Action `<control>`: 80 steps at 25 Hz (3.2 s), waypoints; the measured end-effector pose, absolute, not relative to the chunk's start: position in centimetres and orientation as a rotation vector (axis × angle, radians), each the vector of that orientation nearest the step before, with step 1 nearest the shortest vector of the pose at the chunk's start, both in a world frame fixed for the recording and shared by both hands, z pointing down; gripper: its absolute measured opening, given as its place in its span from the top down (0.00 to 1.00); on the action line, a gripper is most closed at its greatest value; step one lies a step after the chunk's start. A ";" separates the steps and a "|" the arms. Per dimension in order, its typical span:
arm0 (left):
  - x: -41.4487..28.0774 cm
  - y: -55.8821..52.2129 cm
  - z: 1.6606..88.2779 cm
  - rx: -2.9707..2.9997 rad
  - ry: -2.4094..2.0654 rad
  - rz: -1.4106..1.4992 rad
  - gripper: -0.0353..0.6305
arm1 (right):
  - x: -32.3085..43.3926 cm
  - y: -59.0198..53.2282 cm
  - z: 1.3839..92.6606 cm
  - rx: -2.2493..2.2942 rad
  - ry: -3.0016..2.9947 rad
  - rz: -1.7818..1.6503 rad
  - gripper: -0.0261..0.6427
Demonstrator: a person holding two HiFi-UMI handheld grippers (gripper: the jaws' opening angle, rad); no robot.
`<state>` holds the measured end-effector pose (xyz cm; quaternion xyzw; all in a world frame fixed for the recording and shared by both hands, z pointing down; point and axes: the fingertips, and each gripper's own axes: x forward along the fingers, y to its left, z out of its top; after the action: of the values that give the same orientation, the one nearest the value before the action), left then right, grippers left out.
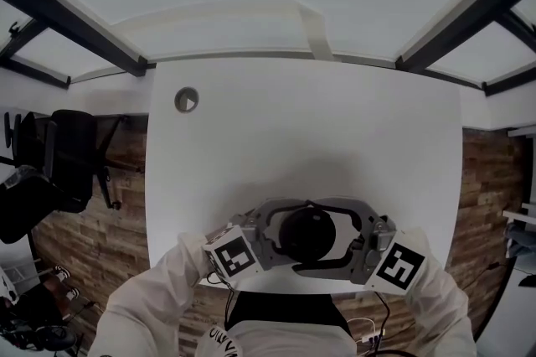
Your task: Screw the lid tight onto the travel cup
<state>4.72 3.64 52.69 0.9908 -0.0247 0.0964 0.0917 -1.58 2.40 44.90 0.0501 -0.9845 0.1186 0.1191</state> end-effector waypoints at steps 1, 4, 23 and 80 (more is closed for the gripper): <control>4.7 3.7 52.7 2.944 -0.105 0.273 0.34 | -1.8 2.1 44.4 0.230 -2.922 0.354 0.32; 5.1 3.4 52.5 2.963 -0.225 0.283 0.34 | -1.6 1.3 43.2 0.505 -2.978 0.345 0.32; 5.5 3.2 51.8 2.865 -0.865 0.269 0.34 | 1.4 2.7 42.9 1.452 -2.662 0.349 0.32; 2.5 6.0 52.7 2.905 -0.613 0.461 0.34 | -1.8 4.8 45.4 0.564 -2.766 0.105 0.31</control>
<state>2.49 6.05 52.68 0.9646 -0.2034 0.1530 0.0685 -1.80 4.79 45.38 0.1972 -0.9669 0.0366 0.1578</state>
